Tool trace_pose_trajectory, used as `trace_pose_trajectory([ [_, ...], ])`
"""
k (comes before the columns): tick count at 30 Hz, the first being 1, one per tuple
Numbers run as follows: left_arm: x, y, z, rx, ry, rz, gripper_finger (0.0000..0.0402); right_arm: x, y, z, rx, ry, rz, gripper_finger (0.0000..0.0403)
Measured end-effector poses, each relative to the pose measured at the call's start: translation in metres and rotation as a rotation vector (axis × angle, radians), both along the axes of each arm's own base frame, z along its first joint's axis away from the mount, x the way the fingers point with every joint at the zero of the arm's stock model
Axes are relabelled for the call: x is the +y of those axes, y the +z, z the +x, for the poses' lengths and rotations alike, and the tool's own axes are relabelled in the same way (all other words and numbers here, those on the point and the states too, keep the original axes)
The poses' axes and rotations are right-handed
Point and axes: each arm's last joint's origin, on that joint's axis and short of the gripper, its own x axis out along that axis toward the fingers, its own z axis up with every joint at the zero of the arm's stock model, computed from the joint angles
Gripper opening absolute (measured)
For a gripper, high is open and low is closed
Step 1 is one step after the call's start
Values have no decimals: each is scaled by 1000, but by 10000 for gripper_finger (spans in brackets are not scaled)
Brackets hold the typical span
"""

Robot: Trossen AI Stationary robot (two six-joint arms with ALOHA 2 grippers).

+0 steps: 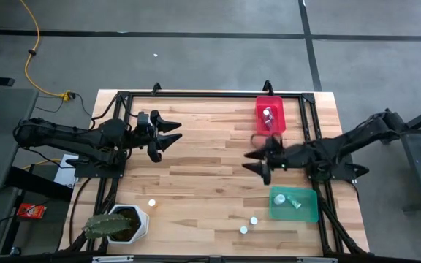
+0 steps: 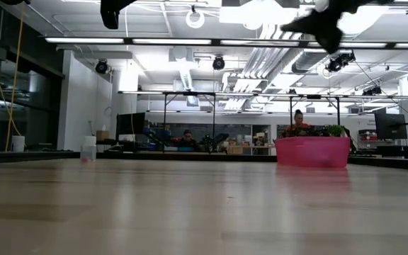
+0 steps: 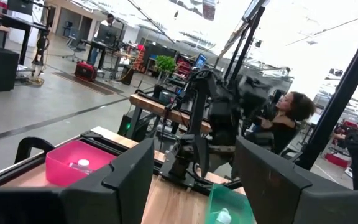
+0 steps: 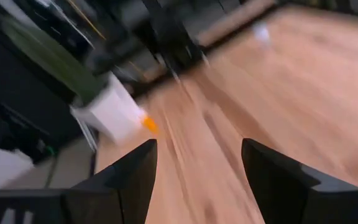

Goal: Pick and place medicine bottles into bin by pill shape (circle, oval)
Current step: Put the white capsule bottle into the red bin

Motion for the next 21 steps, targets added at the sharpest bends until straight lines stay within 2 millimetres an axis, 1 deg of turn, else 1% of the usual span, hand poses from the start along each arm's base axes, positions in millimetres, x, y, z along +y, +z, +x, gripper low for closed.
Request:
trace_pose_trajectory([
  [3, 0, 0, 0, 0, 0, 0, 213, -12, 11, 7, -139, -2, -59, 227],
  [8, 0, 0, 0, 0, 0, 0, 213, -24, 25, 10, -257, -37, -163, 227],
  [12, 0, 0, 0, 0, 0, 0, 213, -27, 26, 11, -263, -33, -191, 227],
  [21, 0, 0, 0, 0, 0, 0, 213, -27, 25, 11, -252, -22, -260, 227],
])
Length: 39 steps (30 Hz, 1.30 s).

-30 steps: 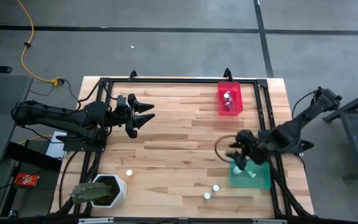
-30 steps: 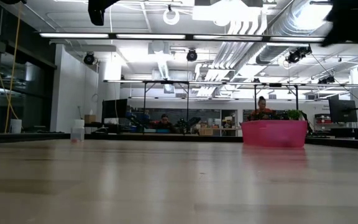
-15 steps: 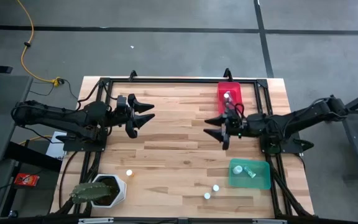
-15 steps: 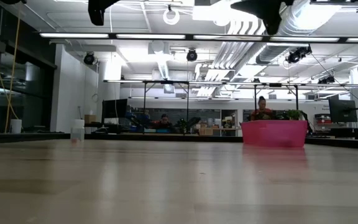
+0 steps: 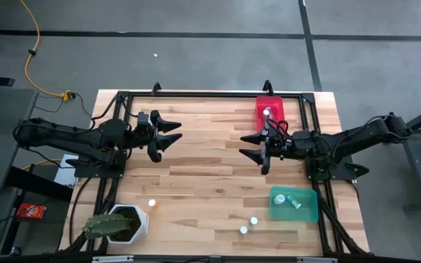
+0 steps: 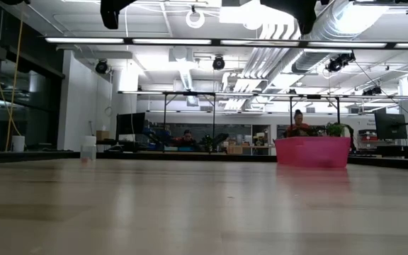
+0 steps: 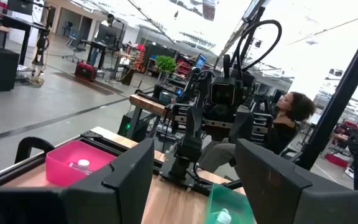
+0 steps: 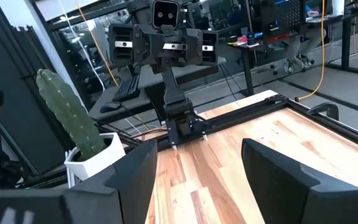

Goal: Pick and place medicine bottles into bin by pill shape (circle, oval)
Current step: Put the white capsule bottle into the red bin

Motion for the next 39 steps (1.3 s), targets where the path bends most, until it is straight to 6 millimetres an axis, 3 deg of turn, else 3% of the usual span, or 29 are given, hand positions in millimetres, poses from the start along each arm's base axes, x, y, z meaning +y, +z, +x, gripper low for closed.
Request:
trace_pose_trajectory([
  [15, 5, -2, -2, 21, 183, -38, 213, 0, 0, 0, 1, -1, 0, 227],
  [19, 19, 2, -5, 174, 406, -98, 213, -1, 0, 0, 1, -47, -1, 227],
  [26, 63, 11, -23, 573, 702, -282, 213, -4, -2, 0, 24, -88, -4, 227],
  [35, 96, -31, -35, 941, 879, -495, 213, -5, -9, 0, 86, -89, -8, 227],
  [39, 108, -46, -28, 975, 917, -596, 213, -7, -9, 0, 74, -106, 61, 227],
])
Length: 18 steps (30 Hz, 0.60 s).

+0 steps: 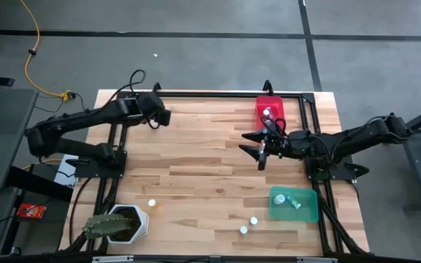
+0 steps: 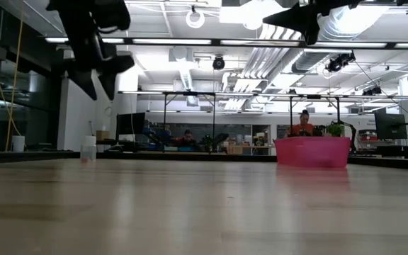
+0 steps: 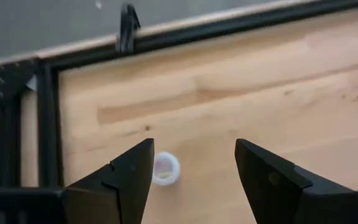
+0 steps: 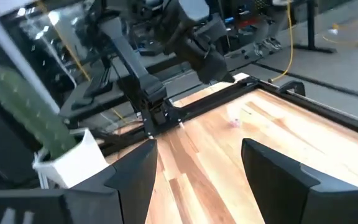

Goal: Pick and place medicine bottles into bin by pill shape (circle, oval)
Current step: Put the white capsule bottle into the red bin

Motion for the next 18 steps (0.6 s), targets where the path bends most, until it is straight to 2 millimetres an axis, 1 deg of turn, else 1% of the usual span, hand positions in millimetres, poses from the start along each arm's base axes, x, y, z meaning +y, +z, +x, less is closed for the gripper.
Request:
trace_pose_trajectory([
  [3, 6, -11, 6, 55, -28, -51, 213, -4, 0, 0, -21, -52, 80, 227],
  [8, 15, -28, 14, 110, -51, -128, 213, -11, 0, 0, -49, -130, 157, 227],
  [12, 24, -41, 16, 127, -66, -210, 213, -17, 0, 1, -54, -158, 165, 227],
  [15, 26, -54, 11, 125, -23, -247, 213, -21, 0, 1, -54, -177, 162, 227],
  [18, 25, -70, 0, 108, 78, -288, 213, -26, -1, 1, -42, -178, 142, 227],
])
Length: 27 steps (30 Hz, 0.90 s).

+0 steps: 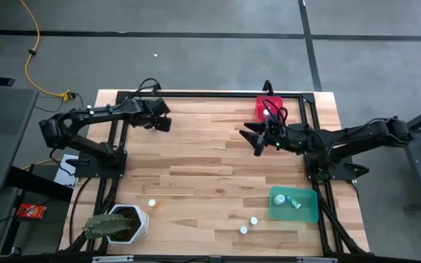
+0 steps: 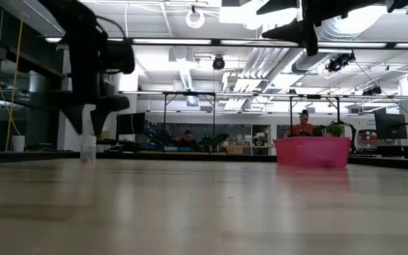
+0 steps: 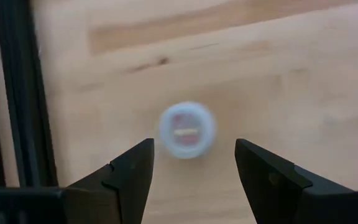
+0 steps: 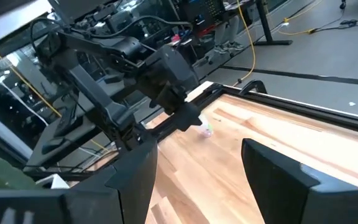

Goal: Pick and place medicine bottles into bin by pill shape (circle, oval)
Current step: Put the white capsule bottle into the red bin

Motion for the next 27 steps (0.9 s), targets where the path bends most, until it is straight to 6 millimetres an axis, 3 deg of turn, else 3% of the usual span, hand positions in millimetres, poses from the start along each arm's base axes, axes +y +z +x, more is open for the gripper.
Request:
trace_pose_trajectory([
  [8, -1, -7, -13, -128, 185, 90, 213, -4, -1, 1, 12, 55, 5, 227],
  [22, 8, -20, -11, -157, 240, 96, 213, -4, -2, 1, 32, 66, -26, 227],
  [27, 11, -19, -11, -171, 249, 109, 191, -4, -3, 1, 39, 66, -26, 227],
])
